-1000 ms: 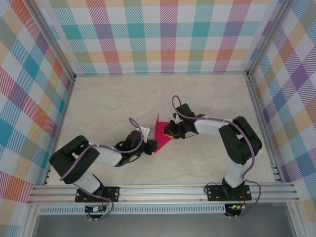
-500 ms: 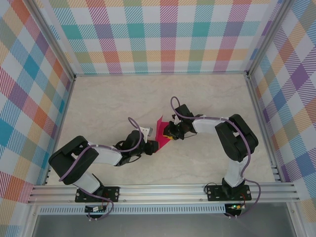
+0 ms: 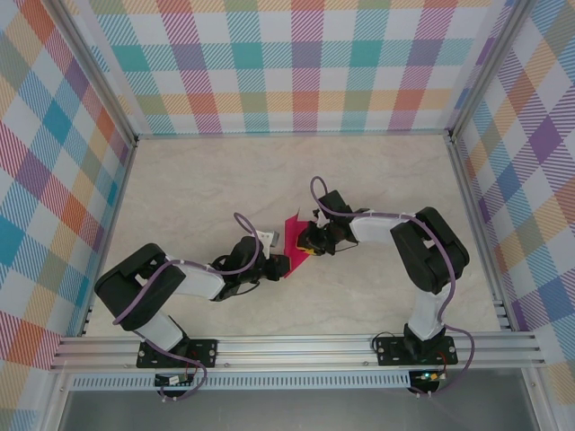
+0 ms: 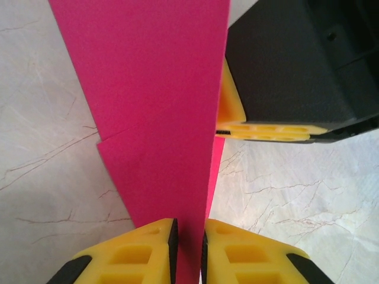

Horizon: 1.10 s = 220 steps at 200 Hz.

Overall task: Fold a paper plane with a square sheet of paper (pick it up from the middle)
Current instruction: Fourth fold the wing at the center of the table.

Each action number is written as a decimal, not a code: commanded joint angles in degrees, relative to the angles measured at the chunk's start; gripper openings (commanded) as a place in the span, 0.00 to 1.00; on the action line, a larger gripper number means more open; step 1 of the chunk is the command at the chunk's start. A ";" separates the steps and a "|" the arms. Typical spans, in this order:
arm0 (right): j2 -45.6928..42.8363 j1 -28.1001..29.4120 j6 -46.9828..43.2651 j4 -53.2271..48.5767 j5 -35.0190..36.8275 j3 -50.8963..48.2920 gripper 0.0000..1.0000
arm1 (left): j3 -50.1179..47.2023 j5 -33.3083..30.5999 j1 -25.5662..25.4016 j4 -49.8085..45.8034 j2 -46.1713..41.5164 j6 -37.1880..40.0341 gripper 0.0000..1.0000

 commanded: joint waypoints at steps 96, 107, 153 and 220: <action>-4.20 1.64 3.88 -2.54 -2.36 -6.99 0.22 | 0.25 -0.16 -0.60 0.39 -2.12 3.31 0.13; -5.08 1.51 3.62 -1.67 -2.04 -6.99 0.23 | 0.16 0.13 -0.64 0.32 -1.88 3.16 0.10; -8.58 1.33 -1.07 2.93 -0.96 -7.05 0.33 | 0.42 3.29 -0.59 0.65 -0.37 0.31 0.07; -9.45 1.13 -5.18 6.96 -1.42 -8.26 0.44 | 2.42 5.66 -0.64 -1.34 1.14 -0.52 0.07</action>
